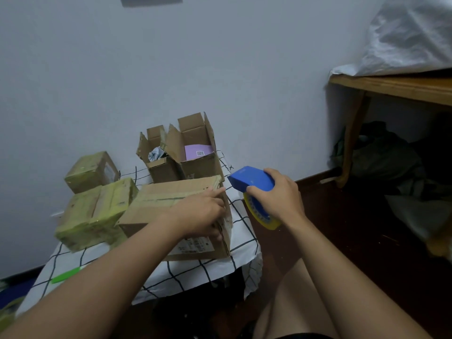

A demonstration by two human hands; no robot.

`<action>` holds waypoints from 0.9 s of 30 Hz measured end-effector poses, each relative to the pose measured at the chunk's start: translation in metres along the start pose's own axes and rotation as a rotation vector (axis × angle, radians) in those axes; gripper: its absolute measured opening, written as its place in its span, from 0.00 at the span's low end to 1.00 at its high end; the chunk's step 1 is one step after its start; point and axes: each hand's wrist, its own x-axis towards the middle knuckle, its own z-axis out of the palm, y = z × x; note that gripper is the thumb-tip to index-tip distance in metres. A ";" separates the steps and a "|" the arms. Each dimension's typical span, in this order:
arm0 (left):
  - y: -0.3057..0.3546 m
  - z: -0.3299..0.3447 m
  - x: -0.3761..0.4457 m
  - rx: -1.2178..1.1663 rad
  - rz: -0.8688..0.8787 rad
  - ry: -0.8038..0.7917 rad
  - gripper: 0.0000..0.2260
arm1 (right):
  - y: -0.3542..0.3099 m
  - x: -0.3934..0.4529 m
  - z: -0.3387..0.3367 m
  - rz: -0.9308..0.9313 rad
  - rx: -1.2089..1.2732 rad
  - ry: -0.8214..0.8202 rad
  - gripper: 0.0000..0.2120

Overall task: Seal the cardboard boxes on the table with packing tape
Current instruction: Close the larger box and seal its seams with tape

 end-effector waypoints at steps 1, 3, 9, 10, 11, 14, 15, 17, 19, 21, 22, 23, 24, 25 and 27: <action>-0.002 0.002 -0.001 -0.026 0.006 0.025 0.23 | 0.000 0.000 0.001 -0.002 -0.001 -0.001 0.32; -0.006 0.010 -0.007 -0.092 0.013 0.113 0.28 | -0.002 0.000 0.000 -0.003 0.003 0.013 0.32; -0.004 0.033 -0.037 -0.131 -0.452 0.212 0.53 | -0.015 0.002 -0.005 -0.057 0.090 0.146 0.31; -0.006 0.036 -0.042 -0.159 -0.507 0.189 0.52 | -0.018 0.002 -0.006 -0.070 0.116 0.167 0.31; -0.008 0.040 -0.046 -0.187 -0.531 0.171 0.50 | -0.022 0.001 -0.007 -0.085 0.140 0.183 0.31; -0.007 0.046 -0.049 -0.199 -0.535 0.199 0.46 | -0.040 -0.003 -0.006 -0.148 0.196 0.201 0.29; -0.005 0.045 -0.049 -0.203 -0.538 0.221 0.47 | -0.048 -0.005 -0.005 -0.170 0.213 0.203 0.29; -0.005 0.042 -0.051 -0.219 -0.557 0.246 0.49 | -0.063 -0.009 -0.004 -0.212 0.243 0.203 0.29; -0.012 0.042 -0.061 -0.197 -0.617 0.223 0.52 | -0.076 -0.011 -0.003 -0.251 0.276 0.192 0.29; -0.027 0.050 -0.078 -0.213 -0.712 0.187 0.54 | -0.086 -0.012 -0.003 -0.289 0.324 0.160 0.29; -0.036 0.054 -0.088 -0.244 -0.754 0.175 0.54 | -0.091 -0.011 -0.002 -0.308 0.351 0.139 0.30; -0.043 0.059 -0.097 -0.281 -0.781 0.166 0.54 | -0.096 -0.011 -0.001 -0.327 0.372 0.115 0.30; -0.048 0.063 -0.104 -0.313 -0.790 0.163 0.52 | -0.101 -0.009 0.001 -0.348 0.385 0.089 0.30; -0.051 0.065 -0.109 -0.333 -0.787 0.173 0.50 | -0.107 -0.007 0.005 -0.366 0.392 0.059 0.30; -0.051 0.067 -0.113 -0.332 -0.791 0.238 0.46 | -0.121 -0.001 0.016 -0.382 0.406 -0.010 0.30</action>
